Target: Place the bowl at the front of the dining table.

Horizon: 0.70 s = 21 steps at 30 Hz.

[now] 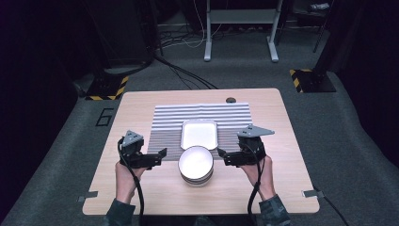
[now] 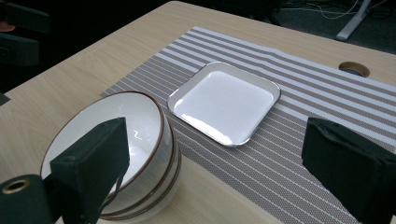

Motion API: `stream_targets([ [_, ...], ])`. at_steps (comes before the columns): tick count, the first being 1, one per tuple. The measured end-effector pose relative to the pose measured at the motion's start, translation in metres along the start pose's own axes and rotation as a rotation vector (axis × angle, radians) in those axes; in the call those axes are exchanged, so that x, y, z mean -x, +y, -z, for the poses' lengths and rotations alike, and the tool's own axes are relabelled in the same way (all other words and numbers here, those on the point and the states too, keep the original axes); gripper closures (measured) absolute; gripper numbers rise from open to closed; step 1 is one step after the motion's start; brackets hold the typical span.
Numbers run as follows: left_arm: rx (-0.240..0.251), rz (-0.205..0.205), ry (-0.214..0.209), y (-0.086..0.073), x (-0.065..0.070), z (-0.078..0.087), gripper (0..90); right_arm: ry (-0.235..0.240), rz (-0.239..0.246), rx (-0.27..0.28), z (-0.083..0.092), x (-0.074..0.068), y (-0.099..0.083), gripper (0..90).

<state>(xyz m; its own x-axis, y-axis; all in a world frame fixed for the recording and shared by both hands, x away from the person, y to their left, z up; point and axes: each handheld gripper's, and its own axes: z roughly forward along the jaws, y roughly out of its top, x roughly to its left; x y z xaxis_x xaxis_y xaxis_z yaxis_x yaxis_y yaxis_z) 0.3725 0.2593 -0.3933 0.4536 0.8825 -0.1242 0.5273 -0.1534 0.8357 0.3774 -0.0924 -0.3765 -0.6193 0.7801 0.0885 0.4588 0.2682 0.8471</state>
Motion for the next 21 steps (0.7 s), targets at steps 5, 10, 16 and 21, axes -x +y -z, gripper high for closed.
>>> stream_targets([
  [5, -0.007, -0.02, -0.016, 0.001, 0.006, -0.005, 0.3, 0.016, 0.016, -0.008, -0.005, -0.007, 0.004, 7.5],
  [10, -0.029, -0.032, -0.04, 0.0, 0.012, -0.014, 0.3, 0.037, 0.019, -0.023, -0.012, -0.011, 0.003, 8.8],
  [16, -0.053, -0.06, -0.072, -0.003, 0.022, -0.024, 0.7, 0.066, 0.026, -0.045, -0.022, -0.017, 0.0, 10.7],
  [21, -0.079, -0.081, -0.097, -0.007, 0.03, -0.035, 1.8, 0.084, 0.024, -0.073, -0.034, -0.022, -0.003, 12.8],
])
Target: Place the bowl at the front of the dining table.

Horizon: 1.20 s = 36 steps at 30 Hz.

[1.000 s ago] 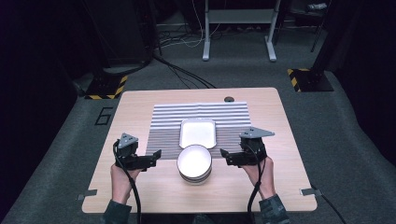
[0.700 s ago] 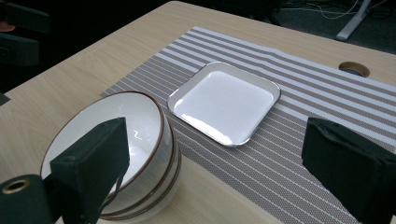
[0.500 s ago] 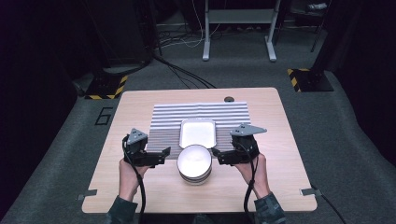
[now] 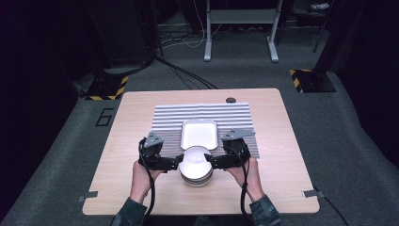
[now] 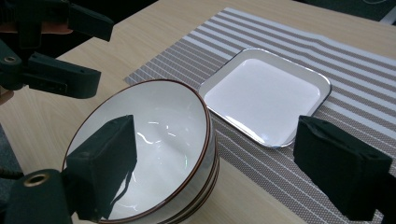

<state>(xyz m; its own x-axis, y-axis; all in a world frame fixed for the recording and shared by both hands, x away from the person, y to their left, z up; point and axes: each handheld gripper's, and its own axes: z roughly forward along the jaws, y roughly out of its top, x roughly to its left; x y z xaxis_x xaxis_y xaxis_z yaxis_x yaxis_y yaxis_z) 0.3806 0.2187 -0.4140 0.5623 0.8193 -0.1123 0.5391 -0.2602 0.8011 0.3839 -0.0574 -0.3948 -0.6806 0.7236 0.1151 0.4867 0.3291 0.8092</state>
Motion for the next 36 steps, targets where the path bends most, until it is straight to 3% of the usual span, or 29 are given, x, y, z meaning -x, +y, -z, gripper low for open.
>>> stream_targets([
  [5, -0.03, -0.012, -0.02, -0.006, 0.005, -0.014, 4.5, 0.008, -0.006, -0.033, -0.015, 0.0, -0.003, 14.4],
  [12, -0.068, -0.02, -0.048, -0.013, 0.007, -0.027, 19.2, 0.011, -0.02, -0.063, -0.029, 0.0, -0.011, 17.9],
  [22, -0.097, -0.042, -0.073, -0.024, 0.012, -0.034, 39.5, 0.037, -0.049, -0.109, -0.043, 0.006, -0.025, 33.2],
  [31, -0.098, -0.053, -0.071, -0.025, 0.017, -0.037, 43.6, 0.032, -0.009, -0.153, -0.057, -0.004, -0.031, 49.8],
  [36, -0.107, -0.067, -0.057, -0.025, 0.02, -0.038, 47.2, 0.015, 0.019, -0.188, -0.06, -0.007, -0.032, 51.7],
])
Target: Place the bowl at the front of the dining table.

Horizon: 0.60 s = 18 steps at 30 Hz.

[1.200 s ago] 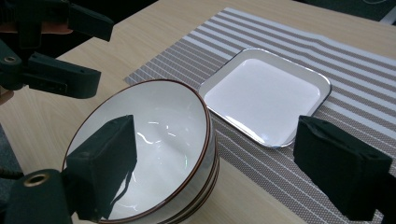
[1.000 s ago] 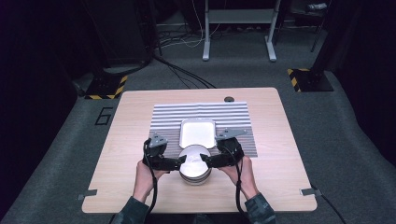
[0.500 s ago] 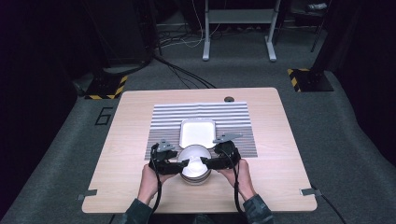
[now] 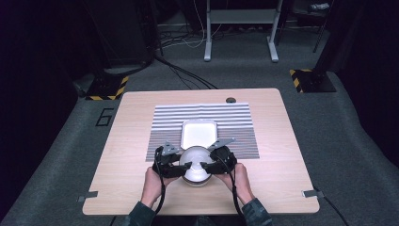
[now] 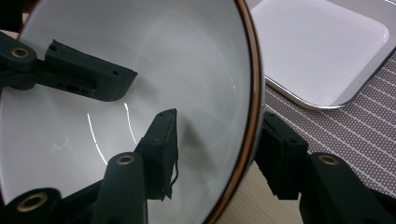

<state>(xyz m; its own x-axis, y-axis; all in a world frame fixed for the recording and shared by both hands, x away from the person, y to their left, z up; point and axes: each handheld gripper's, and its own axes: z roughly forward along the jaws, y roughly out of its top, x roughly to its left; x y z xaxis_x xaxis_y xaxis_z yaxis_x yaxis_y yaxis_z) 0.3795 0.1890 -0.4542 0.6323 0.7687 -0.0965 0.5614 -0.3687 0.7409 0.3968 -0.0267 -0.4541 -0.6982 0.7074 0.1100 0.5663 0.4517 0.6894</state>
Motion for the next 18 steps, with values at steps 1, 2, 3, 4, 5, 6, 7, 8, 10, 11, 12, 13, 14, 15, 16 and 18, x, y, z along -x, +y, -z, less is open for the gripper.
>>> stream_targets([
  [1, -0.001, -0.002, 0.003, 0.0, 0.001, -0.001, 50.1, -0.007, 0.017, -0.007, 0.0, -0.001, 0.0, 52.2],
  [2, -0.002, -0.007, 0.005, 0.0, 0.002, -0.001, 50.1, -0.007, 0.017, -0.007, 0.0, -0.001, 0.0, 52.2],
  [3, -0.004, -0.017, 0.022, 0.0, 0.004, -0.002, 52.6, -0.008, 0.021, -0.009, 0.0, -0.001, 0.001, 52.8],
  [4, -0.002, -0.017, 0.037, 0.0, 0.005, -0.002, 53.9, -0.01, 0.028, -0.011, 0.0, 0.0, 0.001, 53.4],
  [5, -0.005, -0.022, 0.05, 0.001, 0.006, -0.003, 55.1, -0.012, 0.024, -0.017, 0.001, -0.001, 0.001, 54.5],
  [6, -0.005, -0.022, 0.05, 0.001, 0.006, -0.003, 56.7, -0.012, 0.024, -0.017, 0.001, -0.001, 0.001, 54.5],
  [7, -0.006, -0.024, 0.058, 0.001, 0.007, -0.003, 56.8, -0.021, 0.019, -0.021, 0.001, -0.002, 0.003, 55.3],
  [8, -0.006, -0.024, 0.058, 0.001, 0.007, -0.003, 57.2, -0.021, 0.019, -0.021, 0.001, -0.002, 0.003, 55.3],
  [10, -0.002, -0.032, 0.068, 0.001, 0.008, -0.002, 58.1, -0.025, 0.018, -0.022, 0.002, 0.0, 0.004, 58.5],
  [11, -0.002, -0.032, 0.068, 0.001, 0.008, -0.002, 58.8, -0.025, 0.018, -0.022, 0.002, 0.0, 0.004, 58.5],
  [12, 0.002, -0.036, 0.076, 0.001, 0.009, -0.001, 58.8, -0.032, 0.017, -0.019, 0.003, -0.001, 0.004, 60.2],
  [13, 0.013, -0.04, 0.084, 0.001, 0.009, 0.0, 59.8, -0.041, 0.02, -0.016, 0.004, -0.001, 0.004, 61.4],
  [14, 0.021, -0.044, 0.091, 0.001, 0.01, 0.001, 63.3, -0.047, 0.016, -0.011, 0.004, -0.002, 0.004, 63.2],
  [15, 0.041, -0.066, 0.115, 0.002, 0.012, 0.003, 65.5, -0.053, 0.01, -0.009, 0.005, -0.002, 0.004, 63.8],
  [16, 0.047, -0.073, 0.122, 0.003, 0.012, 0.004, 67.1, -0.056, 0.004, -0.005, 0.005, -0.003, 0.004, 64.3],
  [18, 0.049, -0.078, 0.126, 0.003, 0.013, 0.004, 68.9, -0.059, 0.009, 0.002, 0.005, -0.002, 0.004, 64.9],
])
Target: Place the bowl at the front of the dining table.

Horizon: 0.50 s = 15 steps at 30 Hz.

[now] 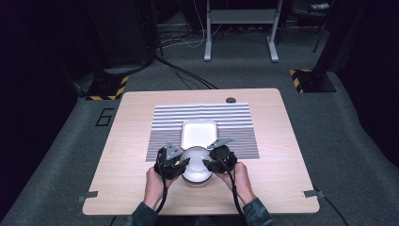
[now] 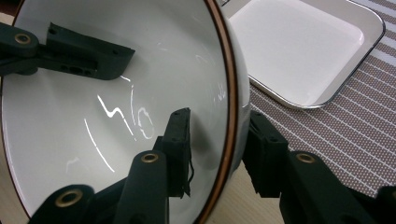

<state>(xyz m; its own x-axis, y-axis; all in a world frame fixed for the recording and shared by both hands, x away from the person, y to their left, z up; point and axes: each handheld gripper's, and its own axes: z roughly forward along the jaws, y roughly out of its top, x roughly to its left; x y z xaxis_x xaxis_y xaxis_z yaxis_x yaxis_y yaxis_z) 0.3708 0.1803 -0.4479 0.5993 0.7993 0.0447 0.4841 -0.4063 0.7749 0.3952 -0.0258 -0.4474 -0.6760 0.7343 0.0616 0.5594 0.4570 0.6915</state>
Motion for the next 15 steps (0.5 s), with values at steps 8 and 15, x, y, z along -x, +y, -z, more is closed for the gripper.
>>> stream_targets([
  [8, 0.019, -0.026, 0.033, 0.0013, 0.0029, 0.0012, 71.7, -0.034, -0.006, 0.019, 0.0035, -0.0032, 0.0005, 70.1],
  [15, 0.021, -0.035, 0.042, 0.0035, 0.004, 0.0013, 74.1, -0.099, 0.017, 0.043, 0.0105, -0.0098, 0.0045, 77.4],
])
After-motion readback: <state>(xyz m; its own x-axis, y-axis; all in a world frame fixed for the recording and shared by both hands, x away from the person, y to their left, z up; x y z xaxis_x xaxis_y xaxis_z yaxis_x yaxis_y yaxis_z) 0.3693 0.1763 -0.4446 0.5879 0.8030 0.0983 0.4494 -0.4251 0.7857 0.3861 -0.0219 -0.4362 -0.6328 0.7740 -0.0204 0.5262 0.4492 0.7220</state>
